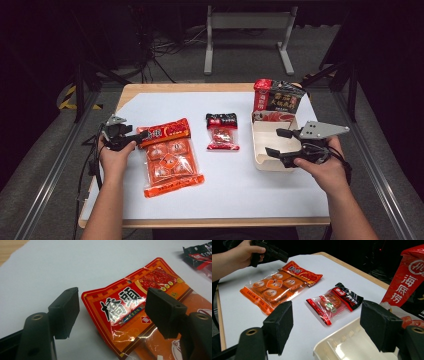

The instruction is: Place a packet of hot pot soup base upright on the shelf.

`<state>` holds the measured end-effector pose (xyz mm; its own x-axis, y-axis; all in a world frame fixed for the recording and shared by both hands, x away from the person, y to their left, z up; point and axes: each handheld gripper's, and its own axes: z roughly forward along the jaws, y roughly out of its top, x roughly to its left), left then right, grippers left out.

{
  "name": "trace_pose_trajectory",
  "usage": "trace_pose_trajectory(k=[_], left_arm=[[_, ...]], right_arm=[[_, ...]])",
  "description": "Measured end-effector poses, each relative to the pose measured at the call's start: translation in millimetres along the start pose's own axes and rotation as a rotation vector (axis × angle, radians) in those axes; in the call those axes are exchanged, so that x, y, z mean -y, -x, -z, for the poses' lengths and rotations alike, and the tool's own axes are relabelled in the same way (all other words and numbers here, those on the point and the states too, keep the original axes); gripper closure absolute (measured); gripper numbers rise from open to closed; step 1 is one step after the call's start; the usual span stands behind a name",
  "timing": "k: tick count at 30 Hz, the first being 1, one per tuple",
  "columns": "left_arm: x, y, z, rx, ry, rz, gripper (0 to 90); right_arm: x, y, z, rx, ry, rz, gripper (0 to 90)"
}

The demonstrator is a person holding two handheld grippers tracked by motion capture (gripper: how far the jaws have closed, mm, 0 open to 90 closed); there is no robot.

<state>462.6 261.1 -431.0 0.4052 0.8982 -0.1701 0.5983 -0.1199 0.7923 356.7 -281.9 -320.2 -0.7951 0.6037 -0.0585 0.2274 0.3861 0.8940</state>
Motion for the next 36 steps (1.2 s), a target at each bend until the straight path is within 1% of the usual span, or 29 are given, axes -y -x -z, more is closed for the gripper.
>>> trace_pose_trajectory(k=[1,3,10,13,14,18,22,25,27,29,31,33,34,36], left_arm=[[0.9,-0.7,-1.3,-0.002,-0.002,0.01,28.4],[2.1,-2.3,-3.7,-0.001,-0.011,0.017,28.1],[4.0,-3.5,-11.5,0.02,-0.038,0.022,27.6],[5.2,-6.0,-13.8,0.037,-0.046,0.051,26.6],[5.6,-6.4,-14.5,0.037,-0.049,0.059,26.3],[6.5,-7.9,-16.3,0.037,-0.06,0.065,25.8],[6.9,-7.1,-19.5,0.043,-0.078,0.061,25.6],[7.4,-6.0,-23.3,0.069,-0.097,0.067,24.5],[7.7,-5.3,-24.9,0.062,-0.111,0.069,24.0],[8.0,-6.2,-25.6,0.064,-0.113,0.072,23.9],[8.8,-7.2,-26.3,0.08,-0.116,0.082,24.2],[9.1,-7.3,-26.7,0.089,-0.111,0.081,25.8],[9.0,-6.9,-26.8,0.103,-0.112,0.079,27.7],[8.7,-5.3,-27.4,0.116,-0.114,0.074,29.9]], right_arm=[[0.5,0.5,-0.6,-0.001,-0.001,0.003,26.9],[1.8,1.2,-1.9,-0.004,-0.006,-0.004,26.8],[4.8,2.4,-5.4,-0.004,-0.019,-0.009,26.7],[5.1,2.0,-7.6,-0.02,-0.016,-0.016,26.7],[5.2,1.8,-8.5,-0.025,-0.015,-0.018,26.7],[5.5,0.1,-11.8,-0.03,-0.024,-0.013,26.6],[6.2,0.3,-13.3,-0.031,-0.028,-0.017,26.6],[6.5,0.1,-14.7,-0.027,-0.031,-0.015,26.6],[6.8,-0.6,-16.1,-0.027,-0.037,-0.009,26.6],[7.1,-1.2,-16.9,-0.025,-0.04,-0.008,26.6],[7.4,-1.2,-17.4,-0.024,-0.043,-0.006,26.6],[7.5,-1.0,-17.4,-0.023,-0.043,-0.007,26.6],[7.6,-0.9,-17.4,-0.023,-0.043,-0.007,26.6],[7.9,-0.8,-17.4,-0.021,-0.045,-0.006,26.6]])
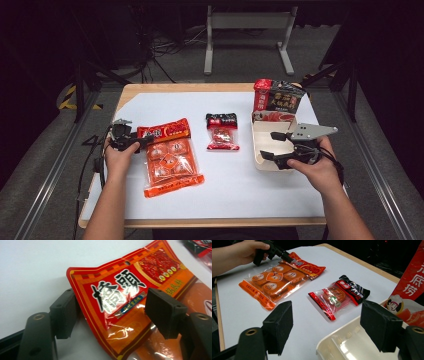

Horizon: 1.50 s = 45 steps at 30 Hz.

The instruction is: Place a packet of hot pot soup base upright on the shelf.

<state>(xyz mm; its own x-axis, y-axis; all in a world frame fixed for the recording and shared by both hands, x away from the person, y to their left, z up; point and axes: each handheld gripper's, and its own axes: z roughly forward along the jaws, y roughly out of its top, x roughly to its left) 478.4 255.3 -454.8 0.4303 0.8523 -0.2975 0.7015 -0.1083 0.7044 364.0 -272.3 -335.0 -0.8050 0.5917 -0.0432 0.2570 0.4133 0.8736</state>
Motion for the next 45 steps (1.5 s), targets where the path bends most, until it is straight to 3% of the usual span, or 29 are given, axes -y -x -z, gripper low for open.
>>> trace_pose_trajectory(k=[10,13,17,21,24,26,31,40,43,45], left_arm=[[0.8,4.8,-3.6,0.0,0.0,-0.05,41.1],[1.3,5.7,-4.0,-0.014,0.006,-0.044,47.2],[1.7,6.6,-4.1,-0.05,0.007,-0.045,62.3],[1.9,6.7,-3.7,-0.072,0.005,-0.036,71.9],[2.7,4.6,-3.0,-0.072,0.005,-0.024,83.5],[2.7,5.4,-3.2,-0.065,-0.001,-0.028,86.5],[2.4,7.0,-3.4,-0.056,-0.007,-0.044,88.9],[2.4,4.4,-1.5,-0.03,0.012,-0.029,89.8],[2.9,1.7,0.4,-0.008,0.034,-0.007,89.9],[1.4,2.9,3.8,-0.005,0.058,-0.014,90.0]], right_arm=[[1.3,-0.4,-2.4,-0.003,-0.008,0.0,26.6],[1.9,-0.3,-3.8,-0.004,-0.01,-0.004,26.6],[1.2,-1.9,-4.7,-0.007,-0.009,-0.002,26.6],[0.9,-2.3,-4.8,-0.009,-0.009,-0.002,26.6],[1.3,-2.3,-5.4,-0.011,-0.012,-0.001,26.5],[1.4,-2.6,-5.6,-0.013,-0.013,-0.001,26.4],[1.4,-2.9,-5.6,-0.013,-0.014,0.001,26.2],[1.7,-2.7,-5.7,-0.012,-0.015,0.0,26.7],[2.0,-2.7,-5.5,-0.017,-0.027,0.002,29.8],[2.3,-2.4,-5.3,-0.014,-0.036,0.005,33.1]])
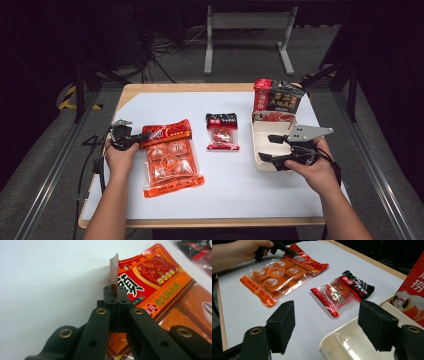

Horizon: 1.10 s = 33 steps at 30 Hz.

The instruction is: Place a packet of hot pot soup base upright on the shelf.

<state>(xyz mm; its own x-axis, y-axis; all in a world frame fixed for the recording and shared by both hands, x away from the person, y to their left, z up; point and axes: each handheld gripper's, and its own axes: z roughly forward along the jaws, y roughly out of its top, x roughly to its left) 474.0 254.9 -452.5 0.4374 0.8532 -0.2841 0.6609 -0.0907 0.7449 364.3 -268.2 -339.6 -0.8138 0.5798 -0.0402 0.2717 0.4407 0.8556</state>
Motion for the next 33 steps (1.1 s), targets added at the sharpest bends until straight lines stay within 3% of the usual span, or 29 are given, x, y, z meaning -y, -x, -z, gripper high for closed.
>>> trace_pose_trajectory(k=[7,17,26,33], left_arm=[[-6.3,7.9,13.5,-0.001,0.044,-0.027,90.0],[-16.0,18.5,38.3,0.03,0.126,-0.051,90.0],[-30.7,42.0,70.5,0.084,0.225,-0.115,90.0],[-38.6,58.2,85.8,0.113,0.26,-0.162,90.0]], right_arm=[[0.1,0.5,1.0,-0.005,-0.007,0.002,37.2],[-1.0,-0.1,3.6,-0.014,-0.005,-0.006,42.3],[-2.5,-0.8,6.2,-0.032,0.009,-0.022,44.8],[-3.3,-0.8,7.8,-0.029,0.018,-0.029,45.4]])
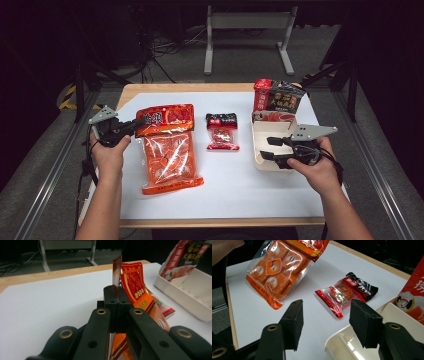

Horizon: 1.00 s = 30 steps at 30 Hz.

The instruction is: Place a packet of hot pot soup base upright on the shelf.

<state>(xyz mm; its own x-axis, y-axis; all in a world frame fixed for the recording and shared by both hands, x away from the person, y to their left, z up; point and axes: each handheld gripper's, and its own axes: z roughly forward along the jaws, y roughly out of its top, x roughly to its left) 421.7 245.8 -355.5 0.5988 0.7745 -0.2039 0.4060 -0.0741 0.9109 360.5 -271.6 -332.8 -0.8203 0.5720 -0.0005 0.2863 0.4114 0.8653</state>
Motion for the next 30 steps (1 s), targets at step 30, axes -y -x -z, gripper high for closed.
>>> trace_pose_trajectory(k=[30], left_arm=[[-37.9,78.4,36.8,0.178,0.101,-0.19,90.0]], right_arm=[[-13.0,-9.6,8.9,-0.043,0.053,-0.003,48.4]])
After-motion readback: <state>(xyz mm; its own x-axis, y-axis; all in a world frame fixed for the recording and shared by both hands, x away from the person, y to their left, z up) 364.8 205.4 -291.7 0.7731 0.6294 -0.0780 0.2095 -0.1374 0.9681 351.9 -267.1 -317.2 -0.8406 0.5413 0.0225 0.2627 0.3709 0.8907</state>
